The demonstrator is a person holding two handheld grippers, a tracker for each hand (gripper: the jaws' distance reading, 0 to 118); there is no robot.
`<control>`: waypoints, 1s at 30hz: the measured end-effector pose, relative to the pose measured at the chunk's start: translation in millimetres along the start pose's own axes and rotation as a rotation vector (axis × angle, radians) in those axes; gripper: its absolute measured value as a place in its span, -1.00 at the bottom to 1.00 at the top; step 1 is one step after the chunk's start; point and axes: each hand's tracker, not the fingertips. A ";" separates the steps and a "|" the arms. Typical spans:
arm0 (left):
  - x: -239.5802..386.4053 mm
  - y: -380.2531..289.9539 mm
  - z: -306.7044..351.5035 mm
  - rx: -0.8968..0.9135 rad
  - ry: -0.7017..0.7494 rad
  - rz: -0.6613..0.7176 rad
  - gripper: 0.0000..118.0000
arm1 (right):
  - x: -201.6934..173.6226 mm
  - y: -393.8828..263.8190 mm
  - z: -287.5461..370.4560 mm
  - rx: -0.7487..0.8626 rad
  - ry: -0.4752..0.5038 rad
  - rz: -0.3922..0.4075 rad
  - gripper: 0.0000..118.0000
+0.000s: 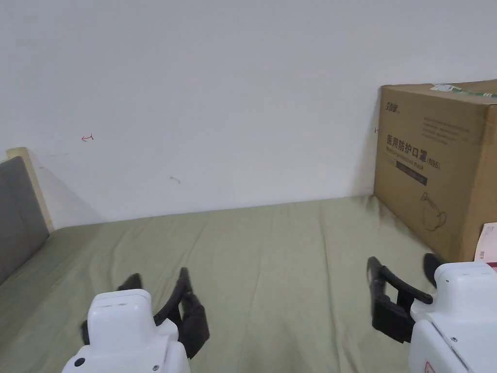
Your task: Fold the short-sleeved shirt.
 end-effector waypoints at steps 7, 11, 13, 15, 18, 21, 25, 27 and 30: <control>14.4 7.8 1.5 0.026 0.014 -0.105 1.00 | 1.5 6.4 3.9 0.022 -0.024 0.038 1.00; 12.0 8.3 1.8 0.024 -0.012 -0.023 1.00 | -4.0 8.4 4.5 0.020 -0.027 0.060 1.00; 11.8 9.6 2.7 0.033 -0.008 -0.028 1.00 | -7.0 9.7 4.6 0.015 -0.022 0.064 1.00; 14.3 9.1 2.8 0.049 0.013 -0.069 1.00 | -10.0 9.6 2.3 0.003 -0.002 0.081 1.00; 17.3 11.7 2.5 0.045 0.005 -0.106 1.00 | -14.0 10.2 3.2 0.002 0.007 0.087 1.00; 18.3 12.6 0.8 0.024 -0.011 -0.102 1.00 | -14.6 11.5 3.5 -0.003 0.017 0.068 1.00; 13.1 14.4 -1.4 -0.005 -0.012 -0.037 1.00 | -15.0 12.6 2.3 -0.016 0.020 0.083 1.00; 9.7 15.0 -4.5 -0.021 -0.013 -0.014 1.00 | -14.3 12.8 1.9 -0.022 0.018 0.087 1.00; 4.8 16.1 -7.8 -0.046 -0.026 0.020 1.00 | -13.3 13.3 1.8 -0.031 0.016 0.083 1.00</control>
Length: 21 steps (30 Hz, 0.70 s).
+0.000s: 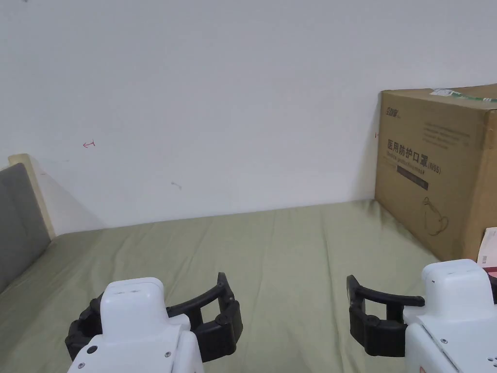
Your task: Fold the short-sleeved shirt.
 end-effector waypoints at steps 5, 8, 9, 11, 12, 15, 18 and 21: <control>-0.6 -0.7 -3.1 -0.030 0.017 0.003 1.00 | -0.2 -0.4 -1.2 -0.017 -0.015 0.002 1.00; -3.4 0.4 -3.4 -0.032 0.006 0.009 1.00 | -0.2 -1.9 -2.2 -0.027 -0.018 0.002 1.00; -4.3 1.1 -3.2 -0.029 0.004 0.017 1.00 | 0.1 -2.1 -2.8 -0.035 -0.016 -0.004 1.00; -4.2 1.6 -2.8 -0.029 0.009 0.022 1.00 | 0.5 -2.4 -3.1 -0.038 -0.014 -0.011 1.00; -4.2 2.3 -3.3 -0.029 0.015 0.022 1.00 | 0.4 -2.7 -3.1 -0.038 -0.016 -0.010 1.00; -1.5 3.1 -4.9 -0.038 0.051 -0.010 1.00 | -0.5 -2.9 -3.5 -0.042 -0.016 0.010 1.00; -2.3 2.0 -4.5 -0.042 0.039 -0.021 1.00 | -0.3 -3.0 -3.4 -0.047 -0.015 0.016 1.00; -1.6 1.3 -3.8 -0.043 0.040 -0.021 1.00 | 0.0 -3.0 -2.9 -0.053 -0.012 0.014 1.00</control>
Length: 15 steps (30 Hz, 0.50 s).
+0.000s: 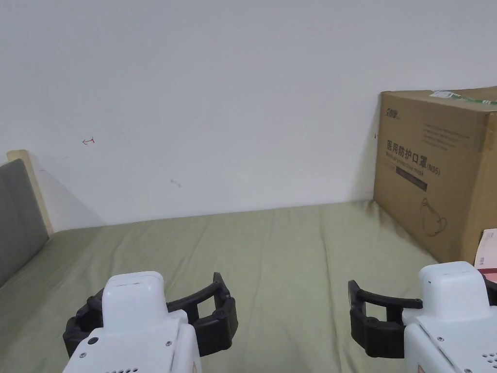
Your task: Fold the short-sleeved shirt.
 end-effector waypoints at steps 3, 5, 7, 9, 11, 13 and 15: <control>3.2 -1.0 1.3 -0.002 -0.001 -0.016 1.00 | -0.7 -0.2 0.4 -0.005 0.002 0.004 1.00; 5.7 -2.3 1.8 -0.002 -0.007 -0.032 1.00 | -0.9 -0.7 0.9 -0.008 0.003 0.002 1.00; 6.8 -2.8 3.2 0.001 -0.024 -0.032 1.00 | -1.1 -0.7 1.5 -0.013 0.005 -0.004 1.00; 9.0 -3.0 4.4 0.003 -0.028 -0.030 1.00 | -0.9 -0.9 1.7 -0.016 0.006 -0.008 1.00; 10.5 -2.9 5.1 0.005 -0.027 -0.025 1.00 | -0.9 -0.8 1.5 -0.019 0.006 -0.010 1.00; 11.0 -3.0 4.5 0.004 -0.028 -0.023 1.00 | -0.5 -0.4 2.1 -0.018 0.006 -0.009 1.00; 11.6 -3.2 4.4 0.003 -0.028 -0.025 1.00 | -0.8 0.7 3.2 -0.014 0.005 -0.009 1.00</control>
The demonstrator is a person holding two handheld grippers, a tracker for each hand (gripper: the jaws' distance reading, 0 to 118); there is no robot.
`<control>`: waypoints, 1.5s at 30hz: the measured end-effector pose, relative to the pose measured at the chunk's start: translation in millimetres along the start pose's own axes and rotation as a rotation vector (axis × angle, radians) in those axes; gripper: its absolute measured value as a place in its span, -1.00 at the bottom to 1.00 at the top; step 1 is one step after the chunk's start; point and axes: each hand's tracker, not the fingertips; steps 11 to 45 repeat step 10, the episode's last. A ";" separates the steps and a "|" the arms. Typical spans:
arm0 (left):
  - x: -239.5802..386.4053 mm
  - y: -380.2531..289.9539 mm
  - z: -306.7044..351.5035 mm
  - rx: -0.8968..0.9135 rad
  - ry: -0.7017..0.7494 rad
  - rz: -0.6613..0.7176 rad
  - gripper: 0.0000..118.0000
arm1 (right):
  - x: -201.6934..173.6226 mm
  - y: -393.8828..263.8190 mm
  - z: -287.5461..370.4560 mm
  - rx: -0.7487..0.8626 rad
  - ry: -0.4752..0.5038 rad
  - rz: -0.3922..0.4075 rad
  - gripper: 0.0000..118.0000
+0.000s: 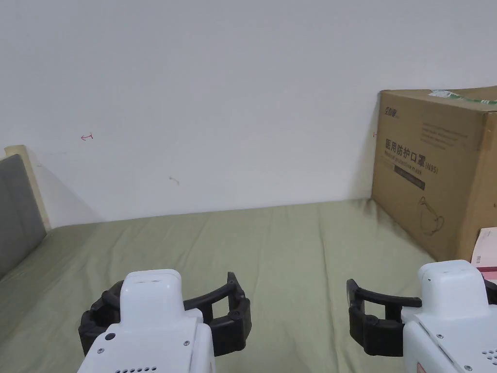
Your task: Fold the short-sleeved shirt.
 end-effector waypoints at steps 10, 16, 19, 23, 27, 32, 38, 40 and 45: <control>-7.9 -1.7 -0.1 -0.007 0.023 0.090 1.00 | -2.2 0.2 2.7 -0.001 0.009 -0.003 1.00; -7.9 -1.7 -0.1 -0.007 0.023 0.090 1.00 | -2.2 0.2 2.7 -0.001 0.009 -0.003 1.00; -7.9 -1.7 -0.1 -0.007 0.023 0.090 1.00 | -2.2 0.2 2.7 -0.001 0.009 -0.003 1.00; -7.9 -1.7 -0.1 -0.007 0.023 0.090 1.00 | -2.2 0.2 2.7 -0.001 0.009 -0.003 1.00; -7.9 -1.7 -0.1 -0.007 0.023 0.090 1.00 | -2.2 0.2 2.7 -0.001 0.009 -0.003 1.00; -7.9 -1.7 -0.1 -0.007 0.023 0.090 1.00 | -2.2 0.2 2.7 -0.001 0.009 -0.003 1.00; -7.9 -1.7 -0.1 -0.007 0.023 0.090 1.00 | -2.2 0.2 2.7 -0.001 0.009 -0.003 1.00; -7.9 -1.7 -0.1 -0.007 0.023 0.090 1.00 | -2.2 0.2 2.7 -0.001 0.009 -0.003 1.00; -7.9 -1.7 -0.1 -0.007 0.023 0.090 1.00 | -2.2 0.2 2.7 -0.001 0.009 -0.003 1.00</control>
